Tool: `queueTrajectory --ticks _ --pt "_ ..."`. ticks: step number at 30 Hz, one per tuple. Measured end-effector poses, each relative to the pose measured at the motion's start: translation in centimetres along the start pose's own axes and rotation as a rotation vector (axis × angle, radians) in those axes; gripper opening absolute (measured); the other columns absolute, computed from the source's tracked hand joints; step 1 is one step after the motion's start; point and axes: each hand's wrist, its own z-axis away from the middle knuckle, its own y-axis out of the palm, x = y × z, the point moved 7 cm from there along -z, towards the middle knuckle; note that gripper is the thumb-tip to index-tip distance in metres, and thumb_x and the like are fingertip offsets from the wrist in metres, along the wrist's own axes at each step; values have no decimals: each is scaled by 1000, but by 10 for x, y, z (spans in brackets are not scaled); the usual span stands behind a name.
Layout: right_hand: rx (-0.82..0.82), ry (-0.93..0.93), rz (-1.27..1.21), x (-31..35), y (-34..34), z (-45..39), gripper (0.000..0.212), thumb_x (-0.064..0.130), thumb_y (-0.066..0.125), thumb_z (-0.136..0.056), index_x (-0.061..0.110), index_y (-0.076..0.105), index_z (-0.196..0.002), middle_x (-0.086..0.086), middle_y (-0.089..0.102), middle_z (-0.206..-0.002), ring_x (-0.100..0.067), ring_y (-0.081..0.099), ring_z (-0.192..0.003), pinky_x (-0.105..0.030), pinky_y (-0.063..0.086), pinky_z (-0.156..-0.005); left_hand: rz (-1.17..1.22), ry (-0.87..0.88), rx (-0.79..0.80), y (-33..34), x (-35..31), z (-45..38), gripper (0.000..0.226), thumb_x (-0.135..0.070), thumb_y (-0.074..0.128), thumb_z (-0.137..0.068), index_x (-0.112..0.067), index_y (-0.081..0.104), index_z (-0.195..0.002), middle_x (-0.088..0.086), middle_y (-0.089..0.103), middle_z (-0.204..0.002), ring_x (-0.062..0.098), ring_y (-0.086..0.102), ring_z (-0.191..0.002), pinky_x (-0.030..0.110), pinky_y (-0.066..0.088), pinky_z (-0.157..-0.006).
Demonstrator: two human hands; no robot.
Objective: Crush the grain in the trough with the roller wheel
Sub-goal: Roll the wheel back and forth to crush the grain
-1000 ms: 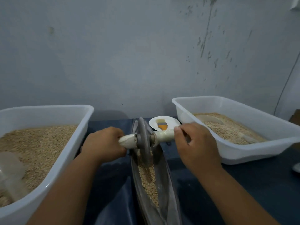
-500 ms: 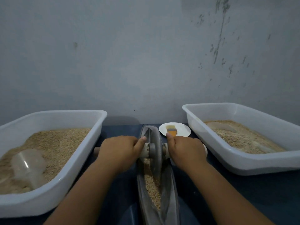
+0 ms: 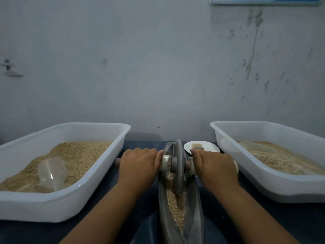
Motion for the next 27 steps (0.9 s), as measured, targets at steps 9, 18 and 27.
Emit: queueTrajectory --ticks 9,18,27 --pt "324 33 -244 -13 -6 10 58 49 17 -103 7 56 -93 -1 56 -77 -18 52 -70 -32 43 -68 364 -126 117 -5 14 11 23 -39 33 -99 -20 41 -90 -5 42 -66 12 48 -61 32 49 -60" --pt "32 47 -78 -1 -6 8 54 46 14 -103 25 63 -109 -3 69 -94 -31 62 -93 -37 39 -73 33 -12 -99 -5 -1 6 58 -51 2 -94 -28 52 -75 -8 50 -69 17 52 -67 32 36 -64" --pt "276 150 -298 -14 -7 9 36 37 25 -104 13 52 -111 0 53 -79 -26 55 -77 -35 46 -64 211 -39 114 5 13 3 59 -48 2 -91 -22 54 -85 -1 54 -77 17 47 -64 31 39 -60"
